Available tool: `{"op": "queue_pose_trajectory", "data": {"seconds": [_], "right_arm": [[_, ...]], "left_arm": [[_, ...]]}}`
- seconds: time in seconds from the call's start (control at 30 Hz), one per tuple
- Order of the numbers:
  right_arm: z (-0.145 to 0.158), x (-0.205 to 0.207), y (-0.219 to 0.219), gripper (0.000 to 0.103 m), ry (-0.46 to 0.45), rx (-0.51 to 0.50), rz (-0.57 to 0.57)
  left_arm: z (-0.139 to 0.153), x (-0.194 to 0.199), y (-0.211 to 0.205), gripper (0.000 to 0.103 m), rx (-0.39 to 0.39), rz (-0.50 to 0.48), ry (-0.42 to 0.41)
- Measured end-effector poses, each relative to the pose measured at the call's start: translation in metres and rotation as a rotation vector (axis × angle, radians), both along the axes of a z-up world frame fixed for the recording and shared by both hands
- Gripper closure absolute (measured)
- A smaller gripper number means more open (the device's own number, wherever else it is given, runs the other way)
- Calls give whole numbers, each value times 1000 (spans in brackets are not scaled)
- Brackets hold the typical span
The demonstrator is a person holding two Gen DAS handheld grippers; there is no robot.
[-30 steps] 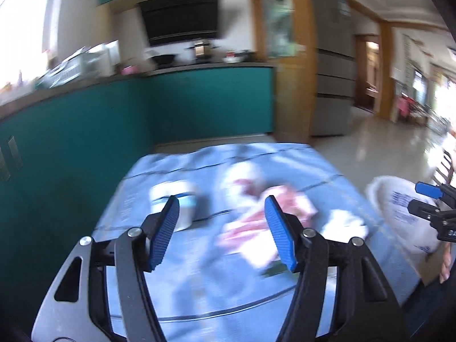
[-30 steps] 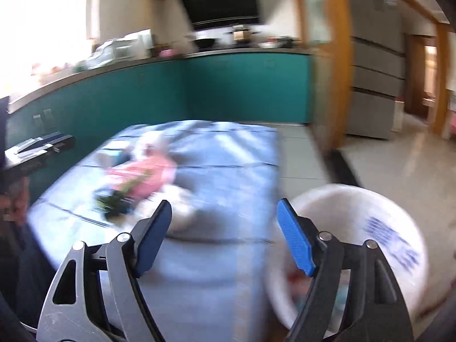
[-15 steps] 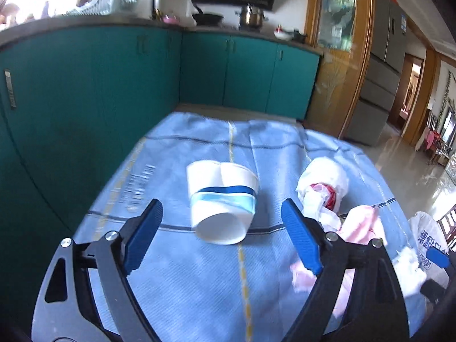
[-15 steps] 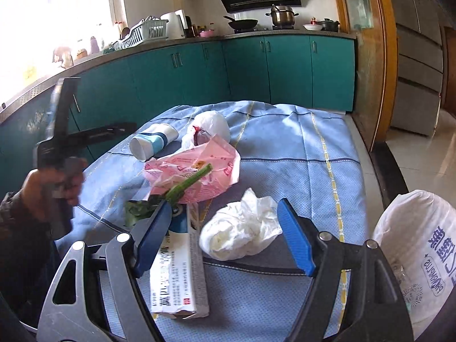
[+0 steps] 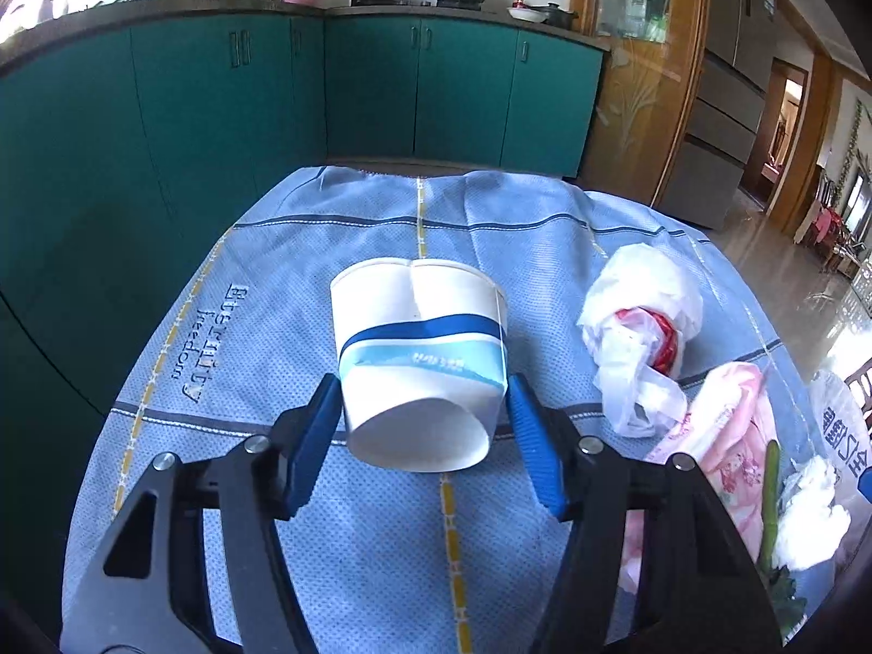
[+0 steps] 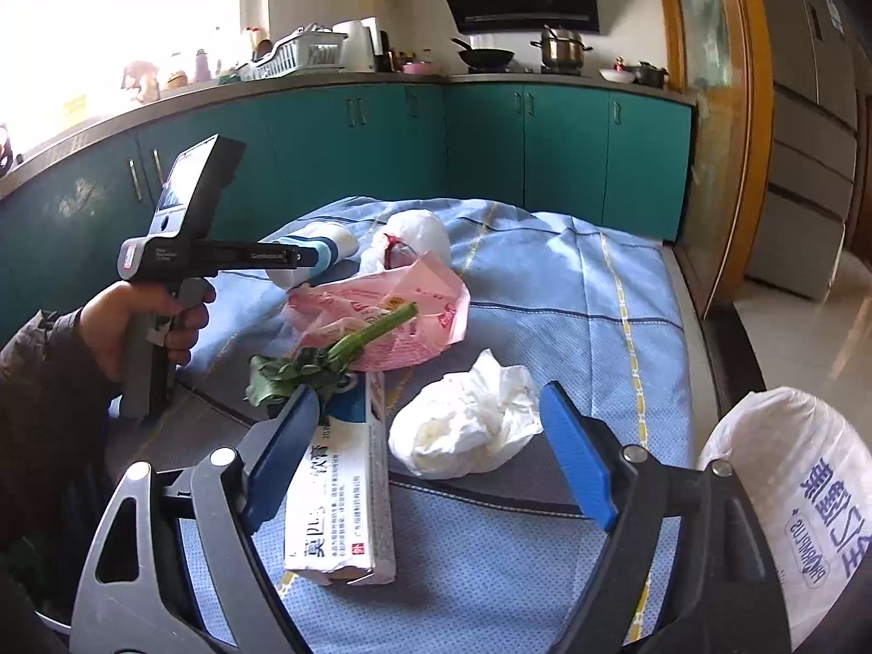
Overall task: Collect trash
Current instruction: 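Move the right gripper to the white medicine box and close on it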
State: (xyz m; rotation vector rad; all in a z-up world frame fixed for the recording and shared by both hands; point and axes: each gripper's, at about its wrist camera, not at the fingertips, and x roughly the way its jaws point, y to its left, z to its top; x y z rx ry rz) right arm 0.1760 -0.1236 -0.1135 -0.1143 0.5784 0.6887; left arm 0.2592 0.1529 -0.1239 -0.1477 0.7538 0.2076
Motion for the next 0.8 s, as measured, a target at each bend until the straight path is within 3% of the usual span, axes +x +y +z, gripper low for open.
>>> {"op": "queue_pose_trajectory", "data": {"seconds": [0.3, 0.47, 0.8], "right_arm": [[3, -16, 7, 19, 2, 14, 114], [-6, -25, 27, 19, 9, -55, 167], [-13, -22, 37, 19, 46, -66, 156]], "left_arm": [[28, -72, -21, 40, 41, 1, -112], [36, -111, -33, 40, 55, -6, -151], [45, -145, -42, 40, 72, -16, -182]]}}
